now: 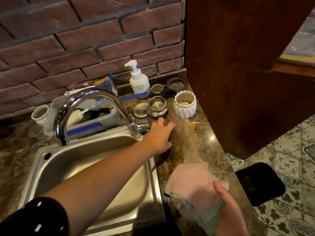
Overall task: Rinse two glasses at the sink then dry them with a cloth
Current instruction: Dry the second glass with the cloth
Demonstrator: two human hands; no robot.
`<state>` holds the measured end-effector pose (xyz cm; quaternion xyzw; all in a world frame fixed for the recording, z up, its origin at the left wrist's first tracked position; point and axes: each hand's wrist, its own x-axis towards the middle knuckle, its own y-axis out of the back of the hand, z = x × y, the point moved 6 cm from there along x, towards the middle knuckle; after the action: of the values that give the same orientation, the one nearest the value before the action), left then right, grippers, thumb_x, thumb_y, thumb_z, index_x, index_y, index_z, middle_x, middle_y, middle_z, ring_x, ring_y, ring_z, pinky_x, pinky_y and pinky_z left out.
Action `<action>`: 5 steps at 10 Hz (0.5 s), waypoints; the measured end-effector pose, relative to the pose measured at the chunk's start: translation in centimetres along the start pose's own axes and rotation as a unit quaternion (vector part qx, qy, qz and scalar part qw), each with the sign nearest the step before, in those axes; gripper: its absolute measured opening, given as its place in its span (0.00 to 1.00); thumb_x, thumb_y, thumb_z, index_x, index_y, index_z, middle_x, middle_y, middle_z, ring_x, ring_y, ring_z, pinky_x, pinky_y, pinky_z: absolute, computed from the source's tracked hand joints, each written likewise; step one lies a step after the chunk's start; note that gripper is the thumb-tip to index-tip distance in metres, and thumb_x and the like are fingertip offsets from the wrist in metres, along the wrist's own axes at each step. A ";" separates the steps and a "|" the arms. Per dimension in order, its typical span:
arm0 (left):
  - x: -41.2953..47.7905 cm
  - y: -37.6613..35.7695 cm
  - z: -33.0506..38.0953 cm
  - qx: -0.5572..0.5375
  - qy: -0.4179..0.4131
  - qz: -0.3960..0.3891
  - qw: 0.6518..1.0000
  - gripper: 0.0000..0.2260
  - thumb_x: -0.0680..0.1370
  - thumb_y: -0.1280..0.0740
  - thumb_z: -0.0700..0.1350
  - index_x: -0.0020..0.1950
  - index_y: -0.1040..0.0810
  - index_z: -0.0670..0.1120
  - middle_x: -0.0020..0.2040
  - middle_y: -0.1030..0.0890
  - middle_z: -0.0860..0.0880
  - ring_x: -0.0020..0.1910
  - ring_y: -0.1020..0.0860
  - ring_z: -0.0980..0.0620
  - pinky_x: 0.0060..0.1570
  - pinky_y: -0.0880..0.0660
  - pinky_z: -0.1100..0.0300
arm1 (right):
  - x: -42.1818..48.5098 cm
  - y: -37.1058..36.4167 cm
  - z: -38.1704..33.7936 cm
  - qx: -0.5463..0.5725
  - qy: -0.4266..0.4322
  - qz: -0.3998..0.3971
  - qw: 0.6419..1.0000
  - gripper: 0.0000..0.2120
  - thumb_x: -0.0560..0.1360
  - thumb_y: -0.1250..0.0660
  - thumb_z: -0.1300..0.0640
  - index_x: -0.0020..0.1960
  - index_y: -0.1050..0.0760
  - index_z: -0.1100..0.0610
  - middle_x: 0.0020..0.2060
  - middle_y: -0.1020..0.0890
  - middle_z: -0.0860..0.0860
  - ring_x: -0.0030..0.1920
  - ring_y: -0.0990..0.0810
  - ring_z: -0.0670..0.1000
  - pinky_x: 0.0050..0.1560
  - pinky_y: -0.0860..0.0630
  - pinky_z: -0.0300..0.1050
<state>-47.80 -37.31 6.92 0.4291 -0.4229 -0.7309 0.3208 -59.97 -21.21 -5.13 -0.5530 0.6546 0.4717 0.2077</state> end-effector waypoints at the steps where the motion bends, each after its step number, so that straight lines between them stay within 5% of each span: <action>1: 0.4 0.2 0.4 0.032 0.004 -0.028 0.999 0.33 0.74 0.25 0.45 0.74 0.37 0.55 0.70 0.38 0.43 0.69 0.37 0.36 0.66 0.28 0.42 | -6.1 1.4 1.5 0.435 -0.106 -0.145 0.882 0.13 0.71 0.38 0.46 0.49 0.18 0.48 0.51 0.14 0.53 0.50 0.22 0.39 0.51 0.24 0.36; 2: 0.3 1.1 0.7 0.015 -0.001 -0.045 0.999 0.30 0.72 0.23 0.45 0.70 0.32 0.55 0.67 0.35 0.44 0.68 0.34 0.38 0.65 0.27 0.43 | -9.0 2.2 1.4 0.570 -0.004 -0.299 0.766 0.41 0.51 0.15 0.52 0.62 0.20 0.62 0.61 0.18 0.63 0.59 0.19 0.66 0.63 0.25 0.64; 3: -1.7 2.5 1.1 -0.054 -0.015 -0.044 0.997 0.27 0.71 0.22 0.46 0.66 0.29 0.58 0.63 0.32 0.48 0.64 0.28 0.43 0.63 0.25 0.47 | -11.3 4.6 -0.2 0.596 0.060 -0.306 0.740 0.49 0.40 0.12 0.52 0.60 0.20 0.63 0.61 0.19 0.63 0.55 0.16 0.65 0.43 0.17 0.64; 4: -6.0 4.6 1.3 -0.137 -0.035 -0.017 0.990 0.28 0.71 0.22 0.47 0.67 0.29 0.59 0.64 0.30 0.51 0.61 0.27 0.51 0.57 0.27 0.61 | -13.4 6.7 -4.1 0.614 0.173 -0.303 0.708 0.41 0.65 0.21 0.43 0.60 0.26 0.76 0.50 0.12 0.47 0.51 0.14 0.46 0.33 0.17 0.39; 5: -11.5 6.6 1.5 -0.203 -0.057 0.010 0.977 0.28 0.71 0.21 0.47 0.67 0.28 0.59 0.66 0.29 0.55 0.62 0.29 0.58 0.55 0.32 0.69 | -16.6 8.4 -5.2 0.550 0.256 -0.242 0.757 0.35 0.84 0.44 0.45 0.73 0.49 0.72 0.74 0.32 0.61 0.75 0.32 0.56 0.71 0.32 0.53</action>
<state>-43.57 -30.10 17.34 0.3086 -0.2873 -0.8213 0.3843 -61.41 -17.32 13.78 -0.5838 0.6746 -0.1948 0.4077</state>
